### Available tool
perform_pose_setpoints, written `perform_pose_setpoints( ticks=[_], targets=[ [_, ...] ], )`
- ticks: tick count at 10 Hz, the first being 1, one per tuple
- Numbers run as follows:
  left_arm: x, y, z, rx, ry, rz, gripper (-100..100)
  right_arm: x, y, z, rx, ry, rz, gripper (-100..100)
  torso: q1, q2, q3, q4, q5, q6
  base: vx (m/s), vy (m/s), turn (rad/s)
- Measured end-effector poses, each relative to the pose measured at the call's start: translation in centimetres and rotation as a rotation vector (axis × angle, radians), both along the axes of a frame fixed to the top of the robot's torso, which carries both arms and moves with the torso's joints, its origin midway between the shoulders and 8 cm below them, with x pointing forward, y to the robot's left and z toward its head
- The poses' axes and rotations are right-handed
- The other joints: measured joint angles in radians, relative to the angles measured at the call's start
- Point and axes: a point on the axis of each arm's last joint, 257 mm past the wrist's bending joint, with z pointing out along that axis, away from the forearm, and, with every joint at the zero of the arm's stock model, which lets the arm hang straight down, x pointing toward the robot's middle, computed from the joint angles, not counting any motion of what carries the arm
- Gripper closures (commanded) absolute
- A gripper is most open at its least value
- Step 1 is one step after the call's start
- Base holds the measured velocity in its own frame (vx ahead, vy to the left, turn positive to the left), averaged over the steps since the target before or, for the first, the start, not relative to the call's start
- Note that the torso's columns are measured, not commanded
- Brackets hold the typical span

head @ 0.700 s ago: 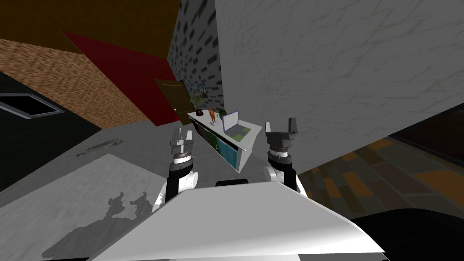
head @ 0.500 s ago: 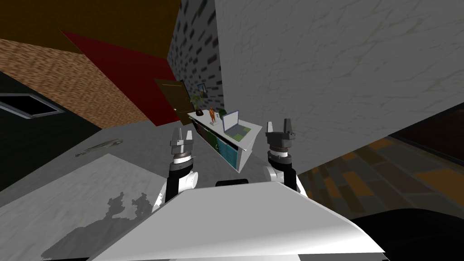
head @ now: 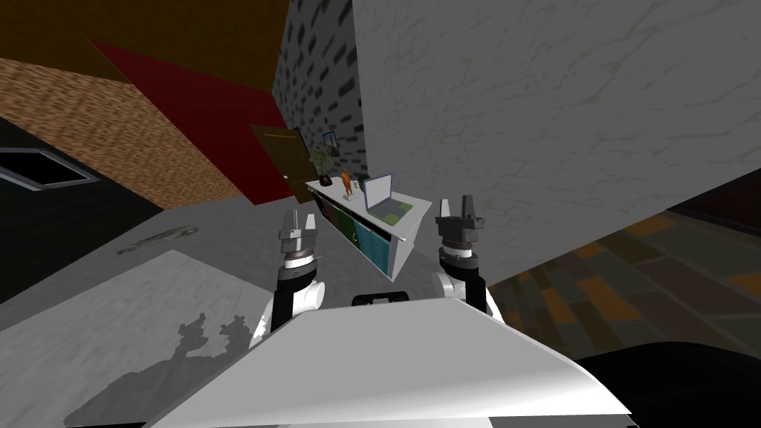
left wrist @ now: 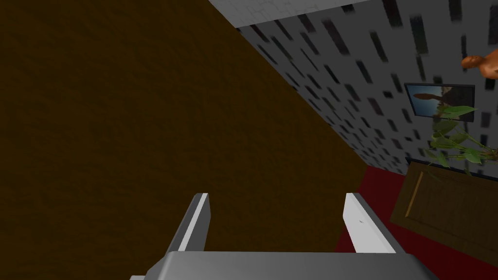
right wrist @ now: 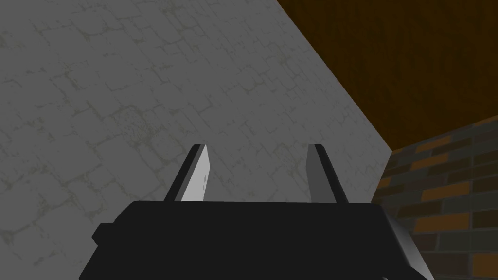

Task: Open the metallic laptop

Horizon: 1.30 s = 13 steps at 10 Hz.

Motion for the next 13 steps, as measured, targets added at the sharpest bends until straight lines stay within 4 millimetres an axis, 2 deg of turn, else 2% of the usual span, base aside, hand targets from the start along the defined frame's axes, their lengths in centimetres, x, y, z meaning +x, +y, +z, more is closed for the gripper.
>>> perform_pose_setpoints(
  ticks=[2,3,4,6,10,13],
  targets=[
    [0.0,0.0,0.0,0.0,0.0,0.0,0,0.0,0.0,0.0,0.0,0.0,0.0,0,0.0,0.148,-0.295,0.148,0.0,0.0,0.0,0.0,0.0],
    [0.0,0.0,0.0,0.0,0.0,0.0,0,0.0,0.0,0.0,0.0,0.0,0.0,-100,0.0,0.221,-0.443,0.221,0.0,0.0,0.026,0.057,-0.025],
    [0.0,0.0,0.0,0.0,0.001,0.0,0,0.1,-0.2,-0.5,-0.026,0.023,-0.014,-100,0.003,0.254,-0.512,0.254,0.001,0.0,0.052,0.103,-0.037],
    [0.0,0.0,0.0,0.0,0.001,0.0,0,0.7,-0.9,-1.7,-0.084,0.084,-0.062,-100,0.003,0.265,-0.537,0.266,0.001,0.0,0.057,0.121,-0.039],
    [0.0,0.0,0.0,0.0,0.001,0.0,0,2.0,-4.5,-5.6,-0.22,0.26,-0.212,-100,0.0,0.267,-0.537,0.268,0.0,0.0,0.058,0.151,-0.059],
    [0.0,0.0,0.0,0.0,0.001,0.0,0,1.9,-6.9,-7.9,-0.312,0.379,-0.317,-100,-0.003,0.27,-0.535,0.269,-0.001,0.0,0.035,0.138,-0.052]
  ],
)
